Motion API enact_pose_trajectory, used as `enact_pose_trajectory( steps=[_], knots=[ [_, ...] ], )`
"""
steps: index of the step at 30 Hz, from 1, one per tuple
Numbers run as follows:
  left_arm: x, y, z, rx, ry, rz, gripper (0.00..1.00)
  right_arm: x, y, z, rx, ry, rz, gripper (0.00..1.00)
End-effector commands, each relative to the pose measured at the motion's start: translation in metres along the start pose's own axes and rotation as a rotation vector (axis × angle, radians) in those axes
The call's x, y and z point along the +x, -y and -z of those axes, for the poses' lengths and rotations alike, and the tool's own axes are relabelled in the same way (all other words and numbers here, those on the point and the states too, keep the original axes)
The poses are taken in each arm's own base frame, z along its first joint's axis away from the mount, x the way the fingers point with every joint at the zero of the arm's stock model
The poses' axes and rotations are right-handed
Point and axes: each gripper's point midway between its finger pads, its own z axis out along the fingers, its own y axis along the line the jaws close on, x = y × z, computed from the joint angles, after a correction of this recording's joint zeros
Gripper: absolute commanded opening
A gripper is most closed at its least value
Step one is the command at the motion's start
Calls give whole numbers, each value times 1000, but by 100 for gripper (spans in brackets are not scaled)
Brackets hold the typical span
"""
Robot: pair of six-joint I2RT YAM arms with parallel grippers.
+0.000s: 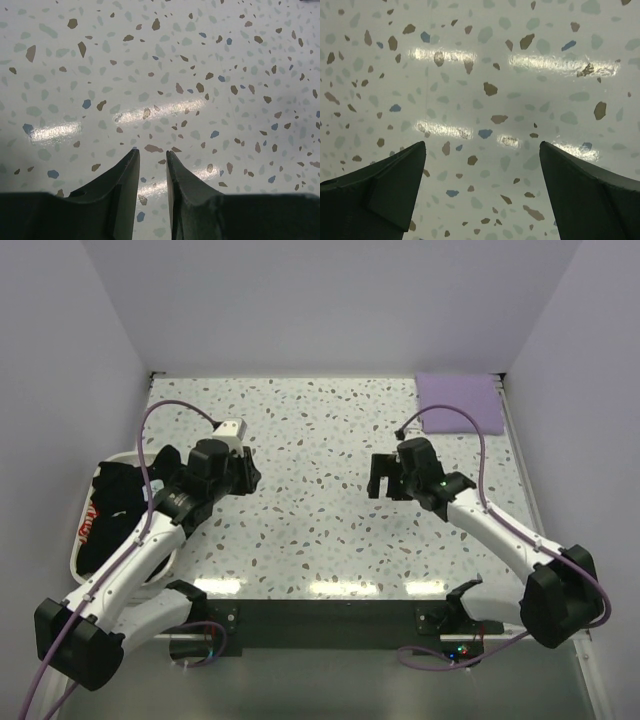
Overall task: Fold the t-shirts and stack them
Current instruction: Reset both grippers
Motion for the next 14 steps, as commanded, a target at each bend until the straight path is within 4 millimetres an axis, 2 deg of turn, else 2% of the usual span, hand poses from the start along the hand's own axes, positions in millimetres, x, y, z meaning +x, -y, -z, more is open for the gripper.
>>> enact_pose_trajectory(
  steps=[1, 5, 8, 14],
  knots=[
    [-10, 1, 1, 0, 39, -15, 33, 14, -15, 11, -123, -21, -34, 99],
    [-7, 0, -1, -6, 27, -14, 33, 29, -5, 17, -101, -50, -24, 99],
    [-7, 0, -2, -7, 27, -13, 33, 38, -14, 17, -158, -81, -30, 99],
    [-7, -2, -3, -16, 27, -13, 33, 29, -20, 15, -178, -50, -54, 99]
  ],
)
